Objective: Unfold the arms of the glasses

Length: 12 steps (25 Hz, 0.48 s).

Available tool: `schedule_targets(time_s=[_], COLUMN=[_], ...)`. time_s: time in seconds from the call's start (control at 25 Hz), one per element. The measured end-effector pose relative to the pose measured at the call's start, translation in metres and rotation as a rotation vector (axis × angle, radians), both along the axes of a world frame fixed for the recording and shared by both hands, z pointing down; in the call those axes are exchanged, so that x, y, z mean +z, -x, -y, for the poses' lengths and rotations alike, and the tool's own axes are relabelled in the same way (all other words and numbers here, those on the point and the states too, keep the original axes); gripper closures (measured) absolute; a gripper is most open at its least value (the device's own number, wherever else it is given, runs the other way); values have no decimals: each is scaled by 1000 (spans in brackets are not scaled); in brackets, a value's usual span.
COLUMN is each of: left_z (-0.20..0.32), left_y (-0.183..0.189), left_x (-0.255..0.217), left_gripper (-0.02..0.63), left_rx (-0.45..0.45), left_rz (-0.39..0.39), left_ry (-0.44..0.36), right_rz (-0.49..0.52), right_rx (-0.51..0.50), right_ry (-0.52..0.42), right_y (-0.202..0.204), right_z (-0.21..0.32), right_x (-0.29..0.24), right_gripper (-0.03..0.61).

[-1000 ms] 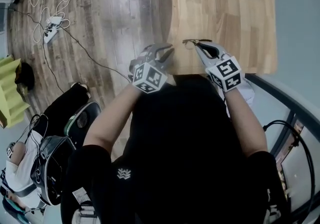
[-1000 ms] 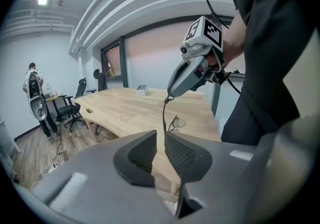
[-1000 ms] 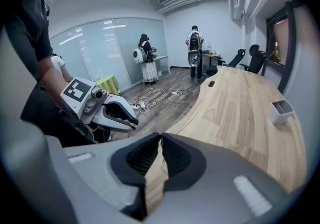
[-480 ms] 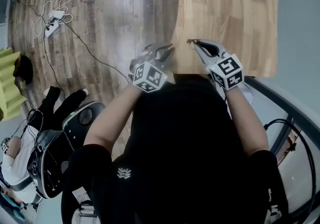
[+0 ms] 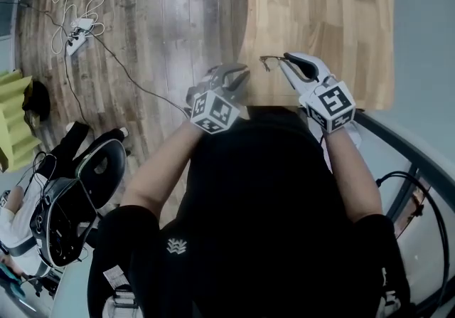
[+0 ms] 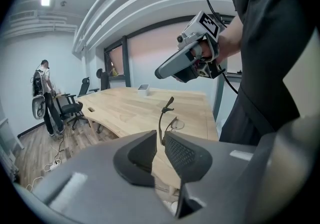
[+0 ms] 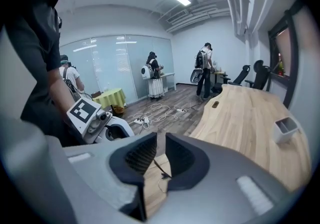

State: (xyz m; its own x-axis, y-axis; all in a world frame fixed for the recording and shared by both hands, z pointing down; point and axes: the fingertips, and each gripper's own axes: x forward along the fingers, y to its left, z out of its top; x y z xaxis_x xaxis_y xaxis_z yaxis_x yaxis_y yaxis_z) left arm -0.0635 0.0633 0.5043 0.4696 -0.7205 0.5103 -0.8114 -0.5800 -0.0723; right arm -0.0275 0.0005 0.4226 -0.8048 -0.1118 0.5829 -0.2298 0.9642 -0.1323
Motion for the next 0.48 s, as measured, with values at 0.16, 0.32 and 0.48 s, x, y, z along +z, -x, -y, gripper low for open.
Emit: schedule_targets(time_s=[0.16, 0.32, 0.48], left_z=[6, 11, 15], left_y=[-10, -22, -36], left_x=[2, 2, 5], left_gripper=[557, 557, 557], left_rx=[0, -6, -15], left_rz=[1, -2, 2], left_ry=[11, 20, 48], right_rz=[-52, -118, -172], right_rx=[62, 33, -81], right_ry=[9, 48, 67], right_y=[-31, -50, -54], right_z=[25, 27, 21], right_x=[17, 50, 81], right_gripper=[532, 532, 532])
